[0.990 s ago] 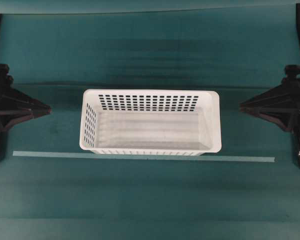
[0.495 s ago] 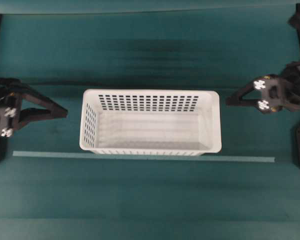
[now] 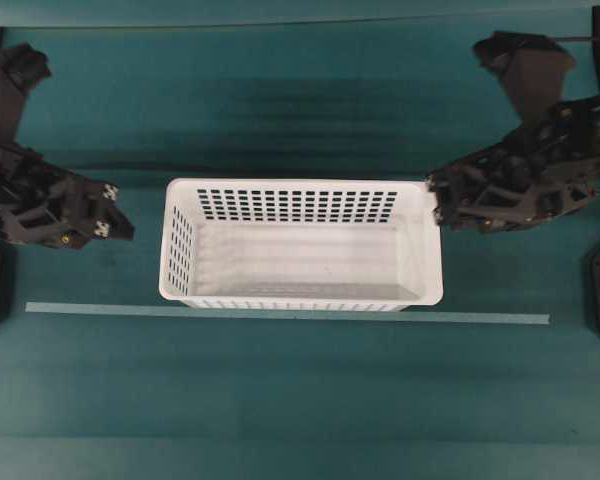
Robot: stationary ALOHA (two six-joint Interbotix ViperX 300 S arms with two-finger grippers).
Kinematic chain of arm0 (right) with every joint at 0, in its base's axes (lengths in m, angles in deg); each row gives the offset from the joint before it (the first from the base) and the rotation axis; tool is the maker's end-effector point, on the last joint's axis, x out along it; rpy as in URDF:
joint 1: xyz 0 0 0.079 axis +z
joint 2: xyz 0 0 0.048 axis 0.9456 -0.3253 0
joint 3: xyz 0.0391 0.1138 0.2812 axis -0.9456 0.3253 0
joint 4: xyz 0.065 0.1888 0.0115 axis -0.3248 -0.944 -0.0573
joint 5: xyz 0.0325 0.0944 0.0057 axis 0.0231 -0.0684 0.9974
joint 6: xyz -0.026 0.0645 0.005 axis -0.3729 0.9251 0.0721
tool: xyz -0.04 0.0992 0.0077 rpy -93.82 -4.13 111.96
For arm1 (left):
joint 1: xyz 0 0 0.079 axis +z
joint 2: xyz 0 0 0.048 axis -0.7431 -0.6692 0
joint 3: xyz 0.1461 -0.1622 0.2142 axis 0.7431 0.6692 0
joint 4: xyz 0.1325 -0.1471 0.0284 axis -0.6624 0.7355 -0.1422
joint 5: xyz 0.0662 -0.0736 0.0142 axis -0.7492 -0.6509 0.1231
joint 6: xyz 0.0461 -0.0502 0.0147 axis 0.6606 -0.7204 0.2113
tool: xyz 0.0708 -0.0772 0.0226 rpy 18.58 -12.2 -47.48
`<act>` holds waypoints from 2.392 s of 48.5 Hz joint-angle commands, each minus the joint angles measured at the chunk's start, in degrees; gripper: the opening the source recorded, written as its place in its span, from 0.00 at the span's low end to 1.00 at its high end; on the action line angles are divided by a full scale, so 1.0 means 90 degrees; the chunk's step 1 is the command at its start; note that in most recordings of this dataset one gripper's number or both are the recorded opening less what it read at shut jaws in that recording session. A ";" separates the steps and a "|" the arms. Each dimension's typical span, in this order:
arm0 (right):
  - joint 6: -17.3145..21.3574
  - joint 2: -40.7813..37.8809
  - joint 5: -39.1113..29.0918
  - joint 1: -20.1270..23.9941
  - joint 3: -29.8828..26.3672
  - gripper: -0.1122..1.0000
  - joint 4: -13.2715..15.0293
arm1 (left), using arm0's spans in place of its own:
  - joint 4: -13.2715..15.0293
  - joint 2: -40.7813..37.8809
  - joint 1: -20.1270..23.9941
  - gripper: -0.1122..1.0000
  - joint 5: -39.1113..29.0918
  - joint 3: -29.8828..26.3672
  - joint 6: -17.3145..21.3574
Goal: Lift the white basket with both hands.
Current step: 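Move both grippers open toward the short ends of the white basket, then lower both grippers onto the basket end rims and close them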
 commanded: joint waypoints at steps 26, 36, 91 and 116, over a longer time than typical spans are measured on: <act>0.0078 -0.0645 -0.0088 0.0215 -0.0283 0.19 0.0469 | -0.0029 -0.0459 0.0020 0.12 0.0186 -0.0264 0.0146; 0.0420 -0.0645 0.0010 0.0215 -0.0127 0.44 0.0430 | -0.0029 -0.0459 0.0020 0.39 0.0186 -0.0205 0.0127; 0.2031 -0.1738 0.2139 0.0400 0.0664 0.96 0.0361 | -0.0020 -0.2500 0.0283 0.91 0.0957 -0.0264 -0.0244; 0.2070 -0.2070 0.2314 0.0449 0.0762 0.96 0.0371 | -0.0020 -0.2900 0.0283 0.91 0.1270 -0.0195 -0.0430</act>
